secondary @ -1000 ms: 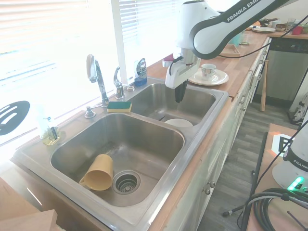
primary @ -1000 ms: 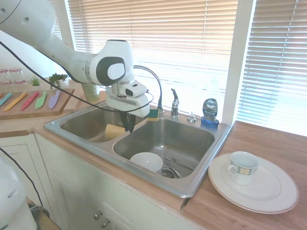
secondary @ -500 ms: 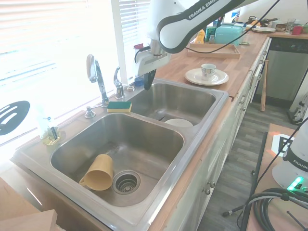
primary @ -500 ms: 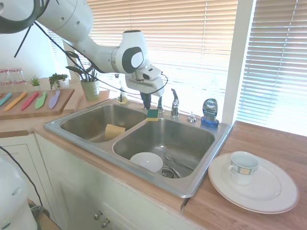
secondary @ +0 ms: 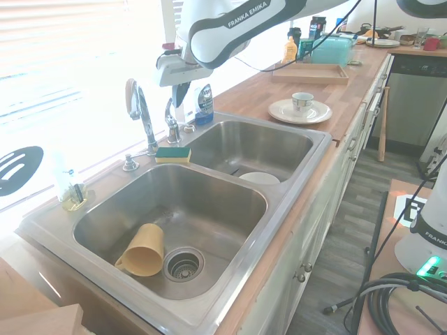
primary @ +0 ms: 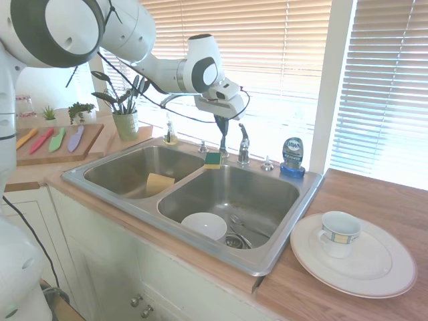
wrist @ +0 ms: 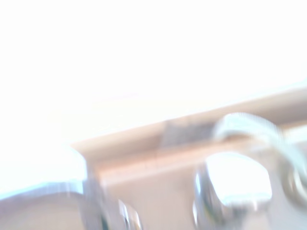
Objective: Turn off the faucet
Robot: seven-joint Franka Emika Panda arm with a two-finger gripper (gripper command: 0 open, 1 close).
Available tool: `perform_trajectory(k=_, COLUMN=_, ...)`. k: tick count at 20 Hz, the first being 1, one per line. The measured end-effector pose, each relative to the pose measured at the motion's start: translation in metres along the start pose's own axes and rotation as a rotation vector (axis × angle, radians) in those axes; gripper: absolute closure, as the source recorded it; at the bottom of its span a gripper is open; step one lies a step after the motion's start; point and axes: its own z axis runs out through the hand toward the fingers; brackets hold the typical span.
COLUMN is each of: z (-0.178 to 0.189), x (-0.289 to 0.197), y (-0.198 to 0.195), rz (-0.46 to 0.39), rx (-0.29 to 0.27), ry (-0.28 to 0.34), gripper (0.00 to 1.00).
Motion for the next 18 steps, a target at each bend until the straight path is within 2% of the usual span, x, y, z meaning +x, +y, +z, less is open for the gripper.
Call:
perform_trajectory(k=6, z=0.001, x=0.028, y=-0.012, rz=0.043, rx=0.040, ry=0.033, gripper=1.00)
perform_trajectory(k=12, z=0.021, x=0.036, y=-0.010, rz=0.059, rx=0.021, ry=0.029, gripper=1.00)
perform_trajectory(k=18, z=0.024, x=0.037, y=-0.007, rz=0.061, rx=0.006, ry=0.022, gripper=1.00)
